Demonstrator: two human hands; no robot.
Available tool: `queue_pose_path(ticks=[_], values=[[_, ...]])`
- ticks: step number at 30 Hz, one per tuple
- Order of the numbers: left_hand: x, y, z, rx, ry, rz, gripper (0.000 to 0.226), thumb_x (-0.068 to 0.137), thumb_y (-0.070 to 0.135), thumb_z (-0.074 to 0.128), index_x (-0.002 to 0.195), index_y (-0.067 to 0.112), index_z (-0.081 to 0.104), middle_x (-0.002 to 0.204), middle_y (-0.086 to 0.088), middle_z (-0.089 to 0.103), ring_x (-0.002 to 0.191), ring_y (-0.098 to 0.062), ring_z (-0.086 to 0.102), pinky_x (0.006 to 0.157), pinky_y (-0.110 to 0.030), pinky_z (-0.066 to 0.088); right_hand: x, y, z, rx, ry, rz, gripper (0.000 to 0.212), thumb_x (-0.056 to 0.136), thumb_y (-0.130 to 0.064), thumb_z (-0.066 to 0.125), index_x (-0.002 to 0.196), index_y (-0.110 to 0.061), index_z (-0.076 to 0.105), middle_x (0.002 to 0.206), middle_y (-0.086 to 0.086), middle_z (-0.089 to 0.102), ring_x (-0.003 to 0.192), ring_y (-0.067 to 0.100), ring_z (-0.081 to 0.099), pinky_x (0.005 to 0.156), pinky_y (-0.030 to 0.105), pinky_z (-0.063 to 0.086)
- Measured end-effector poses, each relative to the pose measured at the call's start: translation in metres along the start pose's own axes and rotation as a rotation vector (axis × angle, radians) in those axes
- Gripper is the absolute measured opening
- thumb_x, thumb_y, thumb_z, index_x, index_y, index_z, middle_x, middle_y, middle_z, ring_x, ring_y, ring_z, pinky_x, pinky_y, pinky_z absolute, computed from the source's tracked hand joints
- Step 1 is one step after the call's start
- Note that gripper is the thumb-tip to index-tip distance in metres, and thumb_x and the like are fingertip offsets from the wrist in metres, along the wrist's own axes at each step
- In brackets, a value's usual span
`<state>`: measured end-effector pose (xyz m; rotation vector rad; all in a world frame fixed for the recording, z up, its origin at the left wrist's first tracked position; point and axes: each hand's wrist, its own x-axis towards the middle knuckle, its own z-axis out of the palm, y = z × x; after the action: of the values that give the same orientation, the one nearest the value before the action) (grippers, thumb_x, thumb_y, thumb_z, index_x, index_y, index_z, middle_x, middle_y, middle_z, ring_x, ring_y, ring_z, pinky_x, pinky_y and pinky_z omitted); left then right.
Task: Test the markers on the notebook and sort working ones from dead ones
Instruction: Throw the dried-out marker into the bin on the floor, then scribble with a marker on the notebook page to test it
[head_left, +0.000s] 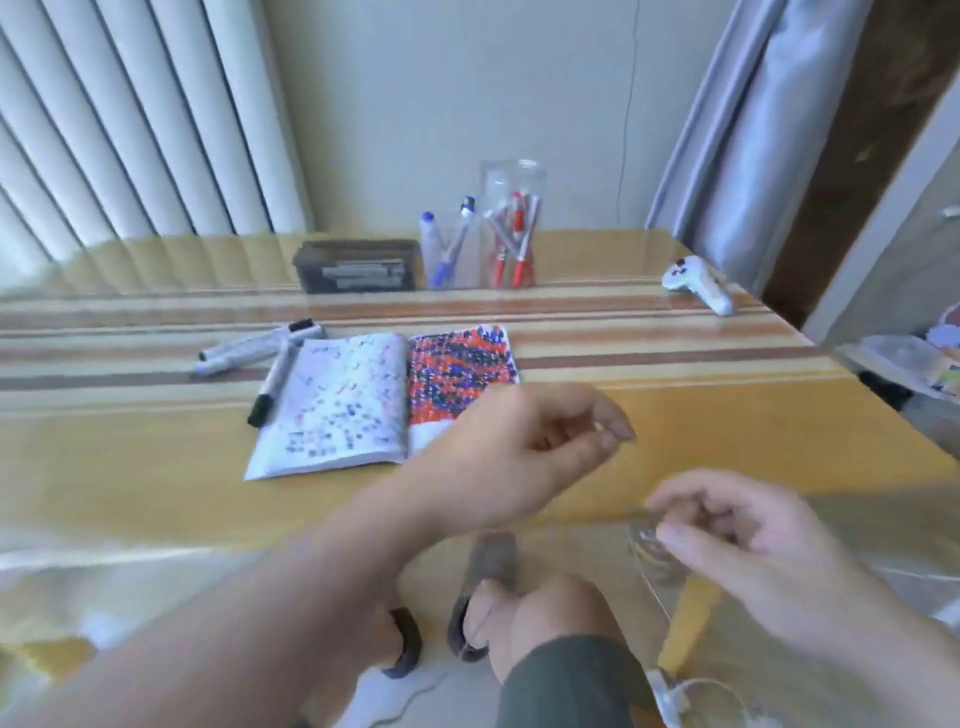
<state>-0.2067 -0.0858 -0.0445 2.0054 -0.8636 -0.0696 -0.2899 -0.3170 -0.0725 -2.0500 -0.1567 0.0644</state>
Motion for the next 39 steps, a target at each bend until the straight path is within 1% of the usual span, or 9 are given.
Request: queue_pose_path(ticks=[3,8,12,20,24,26,31,35,39], values=[[0.013,-0.039,-0.066,0.093,0.149,-0.1,0.009,0.099,0.025,0.066,0.101,0.027,0.074,0.08,0.004,0.071,0.072,-0.014,0.064,0.073,-0.032,0.056,0.087,-0.046,0.018,-0.07,0.012,-0.188,0.02,0.091,-0.016,0.076,0.093,-0.035,0.076,0.079,0.003,0.067,0.067,0.016,0.057,0.064,0.02,0.044],[0.005,-0.123,-0.161,0.661,0.317,-0.397,0.011,0.096,0.034,0.062,0.103,0.037,0.069,0.093,0.009,0.06,0.085,-0.016,0.06,0.074,-0.031,0.042,0.223,-0.073,0.077,-0.319,-0.06,-0.296,0.017,0.09,-0.025,0.071,0.098,-0.039,0.069,0.081,-0.011,0.066,0.066,0.007,0.057,0.062,0.025,0.044],[-0.035,-0.167,-0.193,0.773,0.304,-0.712,0.02,0.094,0.042,0.061,0.111,0.037,0.053,0.105,0.005,0.055,0.095,-0.024,0.056,0.077,-0.037,0.045,0.283,-0.072,0.124,-0.548,-0.244,-0.284,0.031,0.09,-0.056,0.063,0.119,-0.043,0.061,0.088,-0.018,0.058,0.082,0.005,0.056,0.073,0.033,0.047],[-0.029,-0.146,-0.213,0.671,0.328,-0.658,0.035,0.096,0.035,0.055,0.129,0.043,0.044,0.084,0.013,0.069,0.058,-0.011,0.059,0.055,-0.037,0.052,0.309,-0.047,0.151,-0.598,-0.221,-0.357,0.044,0.089,-0.07,0.057,0.125,-0.045,0.059,0.078,-0.026,0.044,0.086,0.005,0.049,0.071,0.033,0.041],[0.035,-0.125,-0.201,0.083,0.448,-0.446,0.039,0.095,0.021,0.052,0.128,0.04,0.06,0.073,0.006,0.059,0.057,-0.011,0.05,0.056,-0.028,0.042,0.308,-0.038,0.142,-0.286,-0.167,-0.396,0.041,0.094,-0.052,0.066,0.132,-0.045,0.056,0.081,-0.013,0.06,0.077,0.003,0.056,0.075,0.031,0.046],[0.063,-0.13,-0.182,-0.362,0.405,-0.368,0.049,0.087,0.015,0.049,0.131,0.031,0.064,0.075,-0.004,0.05,0.063,-0.015,0.043,0.059,-0.028,0.038,0.307,-0.036,0.13,-0.128,-0.029,-0.435,0.06,0.09,-0.044,0.074,0.141,-0.05,0.043,0.088,-0.011,0.062,0.073,0.007,0.059,0.076,0.032,0.051],[0.084,-0.151,-0.15,-0.935,0.332,-0.315,0.039,0.1,0.003,0.053,0.135,0.017,0.056,0.091,-0.013,0.06,0.071,-0.019,0.06,0.06,-0.027,0.053,0.306,-0.038,0.113,-0.119,0.047,-0.596,0.08,0.085,-0.041,0.081,0.149,-0.048,0.034,0.096,-0.013,0.059,0.076,0.008,0.058,0.07,0.024,0.049],[0.073,-0.178,-0.142,-0.943,0.348,-0.322,0.034,0.086,0.006,0.073,0.109,0.015,0.051,0.091,-0.017,0.064,0.081,-0.028,0.064,0.075,-0.038,0.055,0.306,-0.037,0.119,0.12,-0.027,-0.575,0.029,0.098,-0.041,0.063,0.121,-0.026,0.071,0.096,-0.015,0.074,0.09,0.005,0.07,0.076,0.027,0.054],[0.065,-0.18,-0.151,-0.364,0.392,-0.336,0.039,0.091,0.037,0.074,0.092,0.006,0.051,0.075,-0.01,0.067,0.069,-0.023,0.057,0.066,-0.036,0.049,0.312,-0.037,0.118,0.675,-0.052,-0.203,0.015,0.087,-0.036,0.071,0.094,-0.023,0.076,0.066,0.001,0.058,0.061,0.014,0.052,0.06,0.027,0.043]])
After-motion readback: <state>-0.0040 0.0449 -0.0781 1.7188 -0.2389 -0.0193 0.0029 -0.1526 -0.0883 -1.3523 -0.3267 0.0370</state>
